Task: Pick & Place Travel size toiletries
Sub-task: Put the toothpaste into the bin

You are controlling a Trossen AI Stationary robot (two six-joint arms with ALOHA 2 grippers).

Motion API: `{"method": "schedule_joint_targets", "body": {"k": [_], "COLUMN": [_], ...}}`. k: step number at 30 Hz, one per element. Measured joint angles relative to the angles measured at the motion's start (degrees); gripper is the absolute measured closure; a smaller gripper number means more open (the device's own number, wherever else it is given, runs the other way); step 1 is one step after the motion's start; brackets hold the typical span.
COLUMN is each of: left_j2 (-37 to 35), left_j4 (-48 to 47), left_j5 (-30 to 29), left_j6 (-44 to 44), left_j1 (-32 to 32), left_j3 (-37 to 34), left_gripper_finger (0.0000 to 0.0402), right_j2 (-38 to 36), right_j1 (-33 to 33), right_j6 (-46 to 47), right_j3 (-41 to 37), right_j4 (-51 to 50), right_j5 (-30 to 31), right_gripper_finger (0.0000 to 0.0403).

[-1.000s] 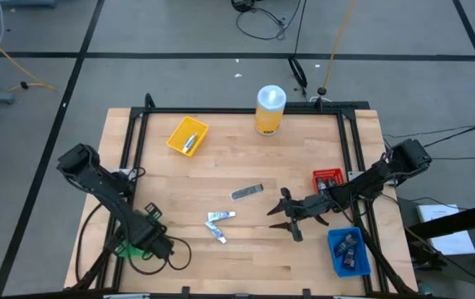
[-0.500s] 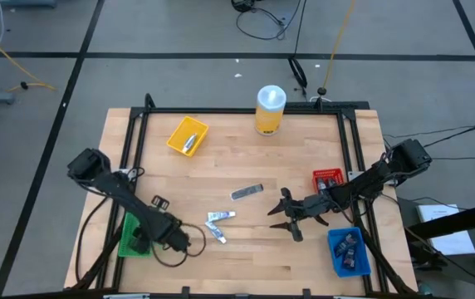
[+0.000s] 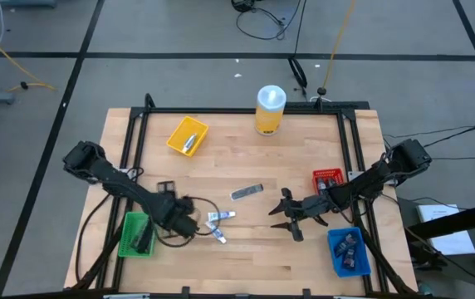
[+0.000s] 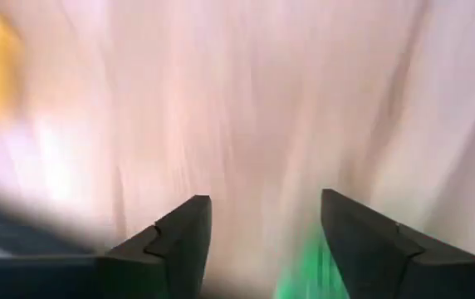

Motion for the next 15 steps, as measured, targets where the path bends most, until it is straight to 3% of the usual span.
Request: {"method": "schedule_joint_targets", "body": {"k": [4, 8, 12, 15], "left_j2": [-1.0, -1.1, -1.0, -1.1], "left_j4": [19.3, 44.6, 68.1, 75.3], "left_j5": [-15.4, -22.2, -17.4, -8.8], "left_j6": [3.9, 9.6, 21.1, 27.8], "left_j1": [0.7, 3.5, 7.6, 10.1], "left_j3": [-1.4, -5.2, -10.8, -13.4], "left_gripper_finger": [0.0206, 0.0227, 0.0230, 0.0207], "right_j2": [0.0, 0.0, 0.0, 0.0], "right_j1": [0.0, 0.0, 0.0, 0.0], "right_j6": [0.0, 0.0, 0.0, 0.0], "right_j3": [0.0, 0.0, 0.0, 0.0], "right_j4": [0.3, 0.3, 0.3, 0.3], "right_j5": [0.1, 0.1, 0.1, 0.1], "right_gripper_finger": [0.0202, 0.0202, 0.0202, 0.0202]}}
